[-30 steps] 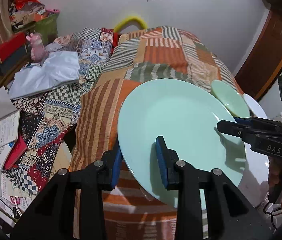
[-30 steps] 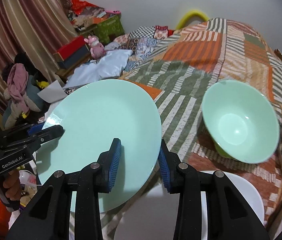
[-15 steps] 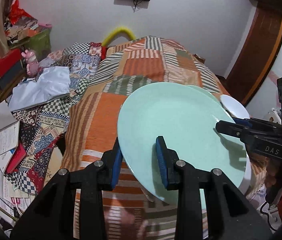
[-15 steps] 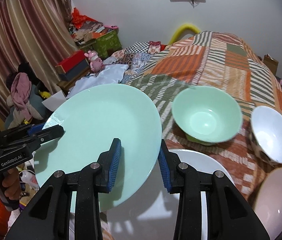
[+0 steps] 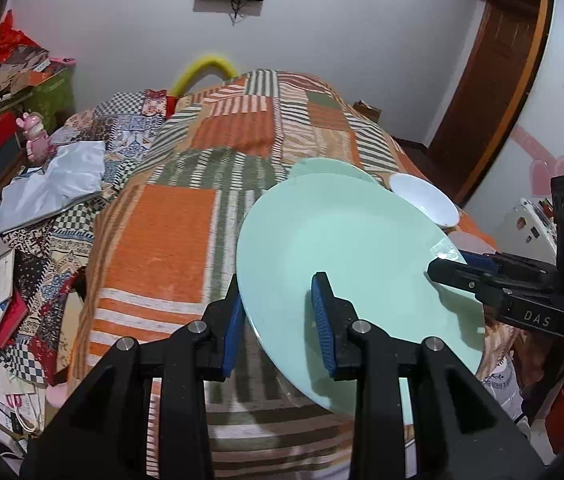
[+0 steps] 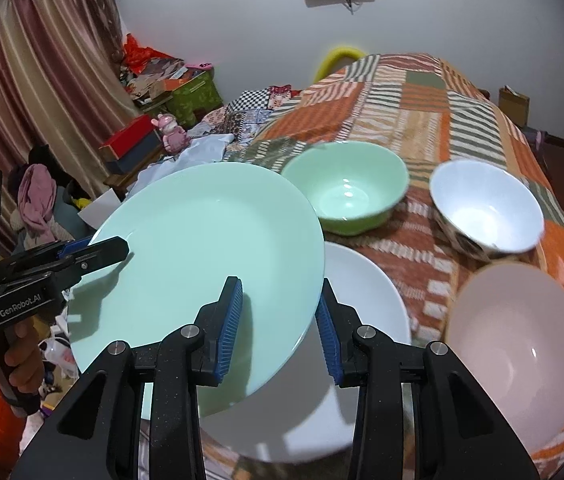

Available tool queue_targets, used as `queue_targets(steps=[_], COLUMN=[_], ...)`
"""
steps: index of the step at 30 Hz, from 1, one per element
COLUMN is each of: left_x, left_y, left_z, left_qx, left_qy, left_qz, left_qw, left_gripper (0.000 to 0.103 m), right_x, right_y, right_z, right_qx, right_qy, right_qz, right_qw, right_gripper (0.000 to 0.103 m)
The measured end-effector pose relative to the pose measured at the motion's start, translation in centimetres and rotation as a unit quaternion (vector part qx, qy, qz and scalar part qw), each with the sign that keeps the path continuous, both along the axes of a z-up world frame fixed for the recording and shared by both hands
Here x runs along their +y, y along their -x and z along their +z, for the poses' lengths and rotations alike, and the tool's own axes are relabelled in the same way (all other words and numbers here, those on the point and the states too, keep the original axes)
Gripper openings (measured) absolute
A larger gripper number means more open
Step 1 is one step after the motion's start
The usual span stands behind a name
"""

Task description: Organize plates and bowls

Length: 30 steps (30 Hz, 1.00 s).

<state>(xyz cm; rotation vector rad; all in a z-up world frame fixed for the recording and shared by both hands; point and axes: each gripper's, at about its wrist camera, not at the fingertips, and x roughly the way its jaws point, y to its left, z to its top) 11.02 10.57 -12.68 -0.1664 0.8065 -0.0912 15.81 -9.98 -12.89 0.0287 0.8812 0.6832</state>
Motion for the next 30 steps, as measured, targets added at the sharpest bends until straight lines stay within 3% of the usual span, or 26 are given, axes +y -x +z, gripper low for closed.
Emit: queue_targets(steps=[14, 30], left_x=[-3.2, -3.1], left_y=[-0.4, -1.8], left_z=[-2.7, -6.9], left_qx=[0.029, 0.079], left_qy=[0.007, 0.022], left_qz=[-0.024, -0.02], left_qw=[0.9992, 0.9964], left_gripper=[0.031, 0.031], right_x=[-3.5, -3.4], right_y=[1.2, 1.5], right_z=[-2.2, -4.7], right_qx=[0.029, 0.049], right_qy=[-0.014, 0.004], right_qz=[-0.031, -0.048], right_qw=[0.999, 0.998], right_gripper=[0.034, 0.034])
